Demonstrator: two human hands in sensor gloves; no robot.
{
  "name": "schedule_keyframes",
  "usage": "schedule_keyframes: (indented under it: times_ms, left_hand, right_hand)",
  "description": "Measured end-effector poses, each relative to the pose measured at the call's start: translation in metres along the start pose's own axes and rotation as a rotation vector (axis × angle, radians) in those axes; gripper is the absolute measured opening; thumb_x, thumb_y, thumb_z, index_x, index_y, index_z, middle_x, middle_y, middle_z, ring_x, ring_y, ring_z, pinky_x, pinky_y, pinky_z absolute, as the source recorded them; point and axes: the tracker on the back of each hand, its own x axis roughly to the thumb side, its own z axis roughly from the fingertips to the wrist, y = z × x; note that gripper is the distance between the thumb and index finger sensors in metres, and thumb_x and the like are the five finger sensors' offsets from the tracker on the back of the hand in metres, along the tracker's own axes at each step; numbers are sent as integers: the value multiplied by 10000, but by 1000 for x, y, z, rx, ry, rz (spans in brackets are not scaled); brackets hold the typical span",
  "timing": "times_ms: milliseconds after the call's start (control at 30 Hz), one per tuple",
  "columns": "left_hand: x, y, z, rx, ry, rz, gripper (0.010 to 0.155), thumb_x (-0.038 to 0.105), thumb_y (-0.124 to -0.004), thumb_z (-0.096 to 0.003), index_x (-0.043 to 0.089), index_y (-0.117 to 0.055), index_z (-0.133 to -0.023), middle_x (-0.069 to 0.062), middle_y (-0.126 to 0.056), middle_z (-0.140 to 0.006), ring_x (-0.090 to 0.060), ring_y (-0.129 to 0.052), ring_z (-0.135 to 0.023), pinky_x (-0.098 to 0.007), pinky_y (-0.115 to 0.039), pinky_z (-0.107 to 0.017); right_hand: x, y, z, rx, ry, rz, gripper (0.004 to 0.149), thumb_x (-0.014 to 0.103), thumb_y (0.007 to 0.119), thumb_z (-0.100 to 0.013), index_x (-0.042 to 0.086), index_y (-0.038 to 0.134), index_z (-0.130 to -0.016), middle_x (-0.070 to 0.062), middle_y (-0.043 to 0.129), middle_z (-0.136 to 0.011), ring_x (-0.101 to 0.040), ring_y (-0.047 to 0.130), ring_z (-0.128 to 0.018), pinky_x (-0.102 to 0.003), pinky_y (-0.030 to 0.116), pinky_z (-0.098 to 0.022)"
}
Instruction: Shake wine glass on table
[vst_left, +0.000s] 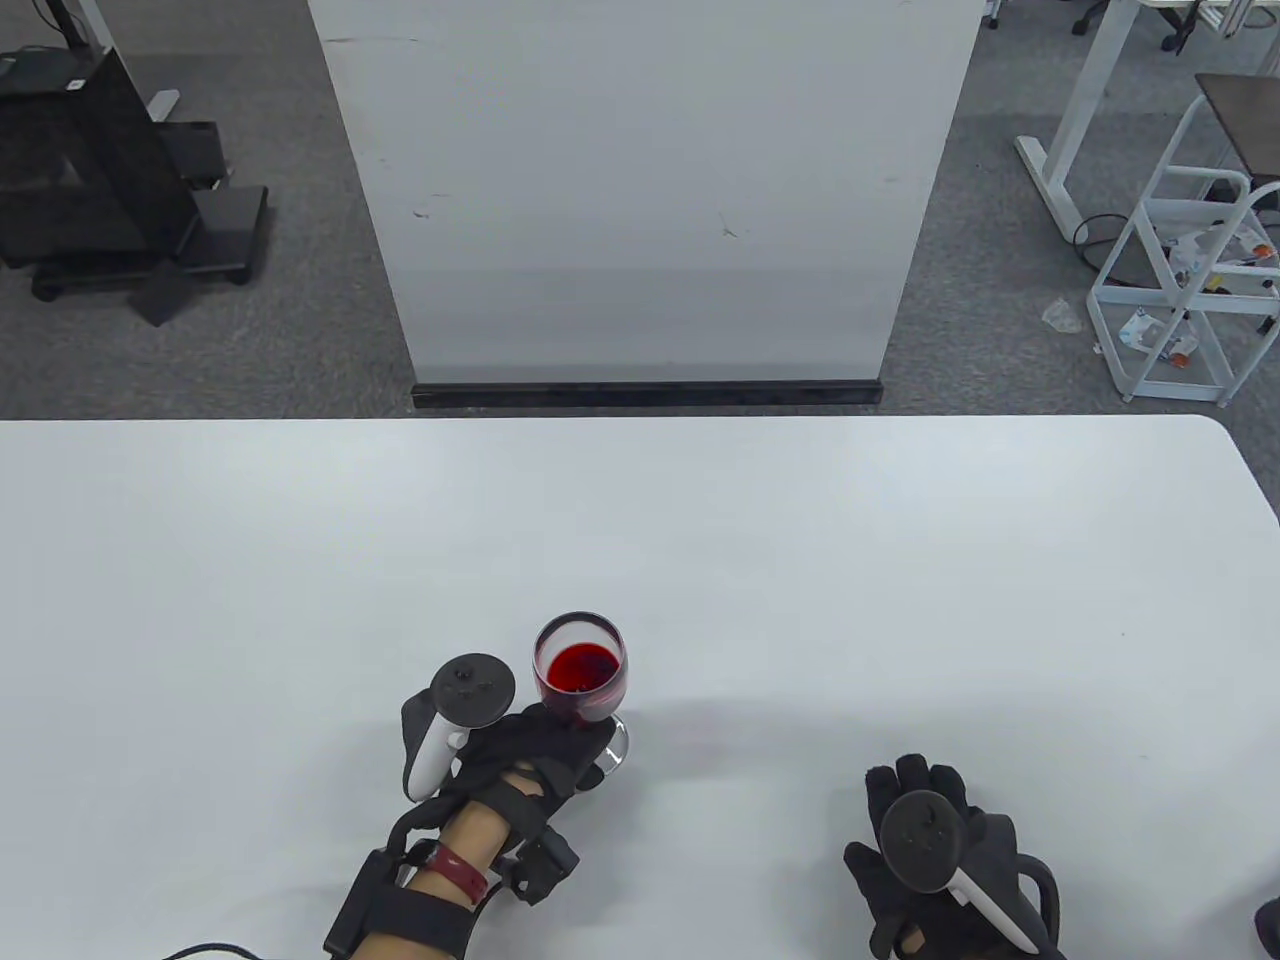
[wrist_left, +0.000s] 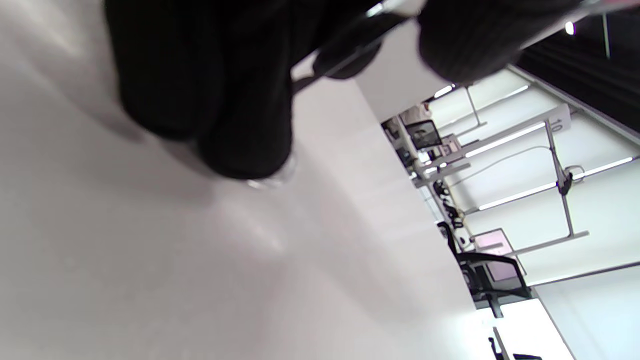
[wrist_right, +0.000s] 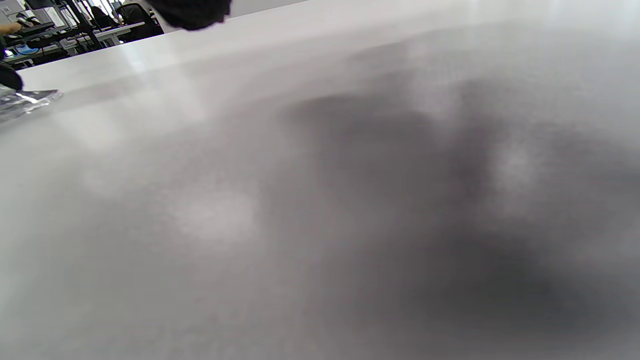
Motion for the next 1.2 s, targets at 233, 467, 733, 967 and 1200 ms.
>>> schedule_keyframes:
  times_ms: [233,467,733,967,1200]
  left_hand:
    - [1,0,0,-4,3,-11,616,539,-718,-467,235,-571,-982,-126,-624,-1024,-282,-1006,-659,-375,-866,-476]
    - [1,-1,1,0,5,-3,625,541,-712,-467,227,-561,-985,-133,-613,-1026,-287,-1000,-664,-378,-860,-481]
    - [3,-2,0,-50,-3,-22,622,542,-710,-468,235,-554,-986,-124,-607,-1031,-285,-995,-673,-376,-860,-484]
    - [3,-1,1,-42,-3,-28,625,547,-711,-467,234,-557,-985,-125,-613,-1029,-280,-1002,-669,-372,-867,-479]
    - [4,-3,0,-58,-19,-29,632,552,-709,-462,232,-557,-986,-129,-613,-1028,-276,-1007,-666,-369,-872,-474]
  right_hand:
    - [0,0,0,1,-1,0,746,524,648,-499,259,233,-1059,-36,108,-1148,-360,97,-1049,-595,285,-764]
    - [0,0,0,1,-2,-1,746,524,648,-499,260,233,-1059,-36,108,-1148,-359,97,-1050,-595,285,-765]
    - [0,0,0,2,-2,-2,746,525,648,-499,261,231,-1059,-37,108,-1148,-360,97,-1050,-595,285,-764]
    - [0,0,0,3,-2,-2,747,525,648,-499,259,232,-1060,-37,109,-1148,-359,96,-1050,-596,285,-764]
    - [0,1,0,4,-1,-2,747,524,648,-499,259,231,-1060,-35,107,-1148,-358,96,-1050,-596,284,-764]
